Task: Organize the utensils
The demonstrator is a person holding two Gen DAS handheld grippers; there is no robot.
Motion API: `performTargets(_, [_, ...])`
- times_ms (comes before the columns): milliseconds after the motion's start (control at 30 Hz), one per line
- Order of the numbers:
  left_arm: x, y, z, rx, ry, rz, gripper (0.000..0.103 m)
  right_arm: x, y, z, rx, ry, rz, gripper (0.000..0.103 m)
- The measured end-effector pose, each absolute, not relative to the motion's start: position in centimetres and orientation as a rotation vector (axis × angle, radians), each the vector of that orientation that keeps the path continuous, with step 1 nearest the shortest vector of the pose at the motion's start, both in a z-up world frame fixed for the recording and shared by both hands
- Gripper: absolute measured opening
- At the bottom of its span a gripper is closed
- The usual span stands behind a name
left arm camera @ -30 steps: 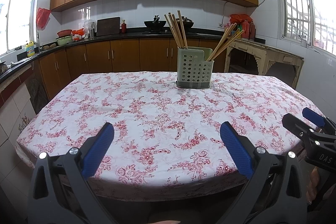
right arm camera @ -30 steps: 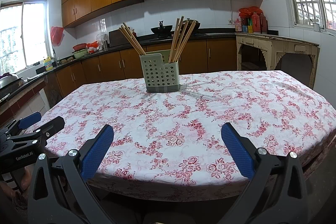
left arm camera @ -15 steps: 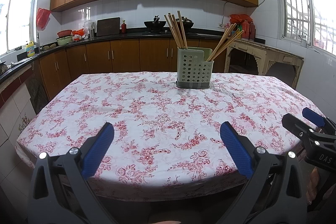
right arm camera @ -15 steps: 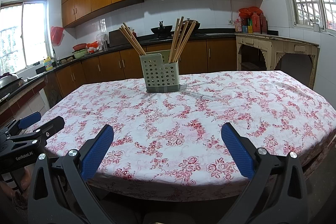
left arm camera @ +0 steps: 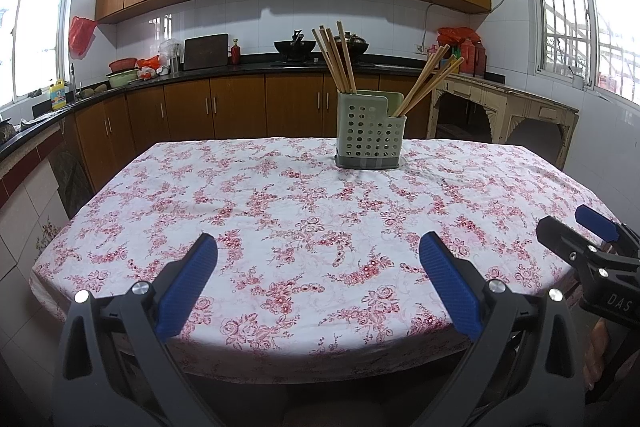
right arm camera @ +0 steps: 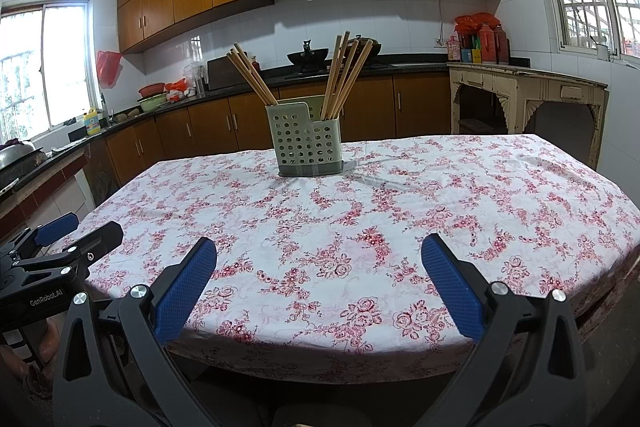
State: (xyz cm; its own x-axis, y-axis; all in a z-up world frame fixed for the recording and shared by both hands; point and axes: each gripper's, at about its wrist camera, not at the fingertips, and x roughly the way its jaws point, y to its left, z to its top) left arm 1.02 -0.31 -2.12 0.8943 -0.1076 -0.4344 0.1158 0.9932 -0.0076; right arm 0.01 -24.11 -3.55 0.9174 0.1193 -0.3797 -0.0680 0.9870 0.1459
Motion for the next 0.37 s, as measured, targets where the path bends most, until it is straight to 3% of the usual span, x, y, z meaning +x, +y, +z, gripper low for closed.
performTargets(367, [0.94,-0.32,-1.88,0.016,0.455,-0.115,0.099,0.00,-24.11,-3.54,0.131,0.398,0.097,0.101])
